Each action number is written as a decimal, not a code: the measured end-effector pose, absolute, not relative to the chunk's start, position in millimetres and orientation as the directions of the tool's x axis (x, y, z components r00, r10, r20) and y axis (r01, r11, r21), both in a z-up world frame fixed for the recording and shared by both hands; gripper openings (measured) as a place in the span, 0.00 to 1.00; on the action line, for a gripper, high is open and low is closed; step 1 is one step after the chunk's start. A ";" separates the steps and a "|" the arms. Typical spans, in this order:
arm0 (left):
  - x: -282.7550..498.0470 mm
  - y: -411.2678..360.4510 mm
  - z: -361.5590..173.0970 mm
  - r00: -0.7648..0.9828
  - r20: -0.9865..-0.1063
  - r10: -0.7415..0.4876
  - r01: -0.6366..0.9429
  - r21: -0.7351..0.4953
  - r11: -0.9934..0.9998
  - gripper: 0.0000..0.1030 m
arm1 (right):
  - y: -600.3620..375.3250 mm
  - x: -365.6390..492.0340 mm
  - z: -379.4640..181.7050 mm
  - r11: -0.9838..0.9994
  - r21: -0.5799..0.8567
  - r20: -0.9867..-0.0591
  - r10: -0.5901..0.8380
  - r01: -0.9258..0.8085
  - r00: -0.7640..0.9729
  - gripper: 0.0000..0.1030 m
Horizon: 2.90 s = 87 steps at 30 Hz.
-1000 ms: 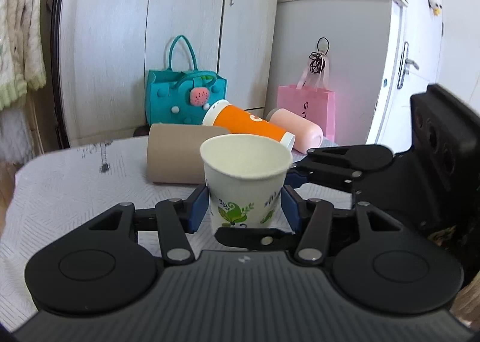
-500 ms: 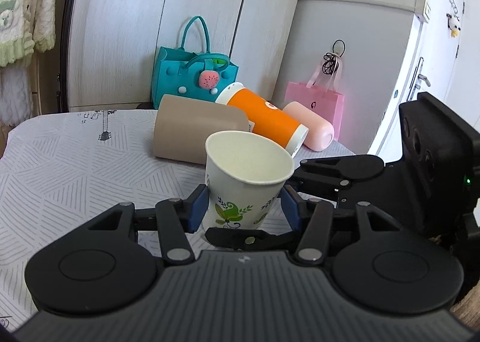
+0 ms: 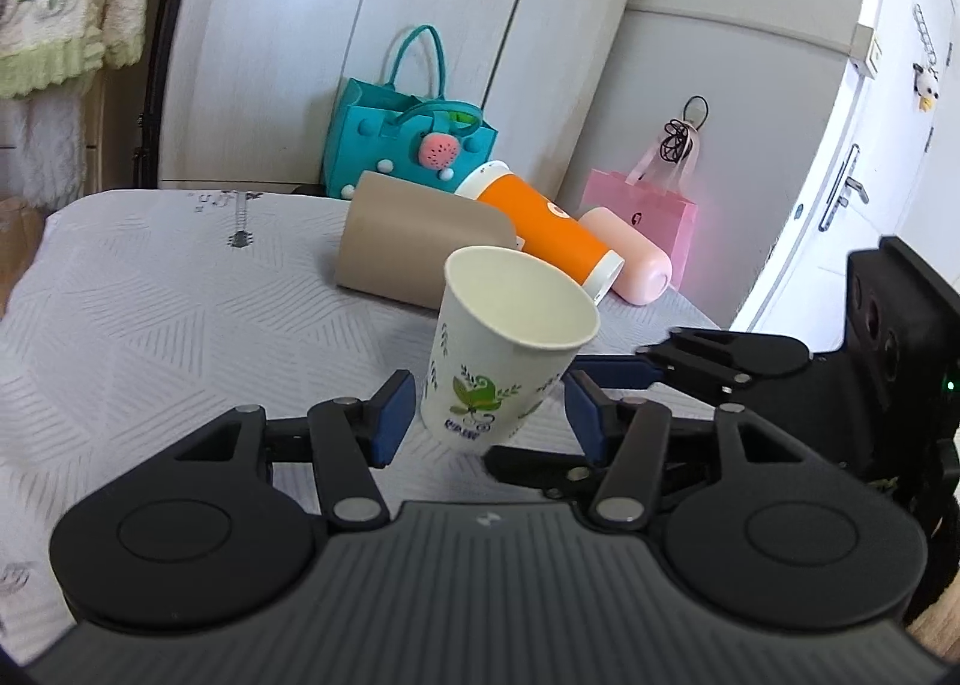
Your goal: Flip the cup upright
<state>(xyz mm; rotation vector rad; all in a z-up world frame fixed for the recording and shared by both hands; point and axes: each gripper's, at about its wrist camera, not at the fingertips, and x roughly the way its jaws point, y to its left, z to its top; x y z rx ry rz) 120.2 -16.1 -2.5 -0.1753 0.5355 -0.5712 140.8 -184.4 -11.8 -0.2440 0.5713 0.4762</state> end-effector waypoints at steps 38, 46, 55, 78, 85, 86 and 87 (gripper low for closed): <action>-10.8 -12.4 62.1 0.851 -0.419 -0.316 0.271 -0.165 0.948 0.93 | -214.2 1.1 53.1 0.976 -0.048 -0.346 0.184 -0.213 0.920 1.00; -10.1 -18.0 54.8 0.874 -0.427 -0.233 0.199 -0.123 0.972 1.00 | -207.4 -5.8 50.0 0.978 -0.082 -0.358 0.151 -0.192 0.922 1.00; -14.6 -16.5 45.9 0.887 -0.424 -0.184 0.148 -0.118 0.982 1.00 | -210.5 -9.8 45.4 0.992 -0.067 -0.360 0.078 -0.109 0.930 1.00; -5.6 -15.5 28.1 0.896 -0.400 -0.194 0.183 -0.065 0.981 1.00 | -217.5 0.9 23.0 1.000 -0.009 -0.333 -0.028 0.027 0.943 1.00; -8.8 -15.6 28.1 0.896 -0.392 -0.208 0.188 -0.088 0.978 1.00 | -217.1 -3.2 23.3 0.999 -0.031 -0.317 -0.048 0.040 0.947 1.00; -9.1 -16.1 27.8 0.896 -0.395 -0.203 0.186 -0.082 0.979 1.00 | -216.7 -3.8 23.3 0.999 -0.034 -0.315 -0.051 0.042 0.948 1.00; -9.4 -17.4 27.3 0.896 -0.400 -0.194 0.182 -0.070 0.981 1.00 | -216.6 -4.4 23.4 0.998 -0.036 -0.313 -0.053 0.044 0.948 1.00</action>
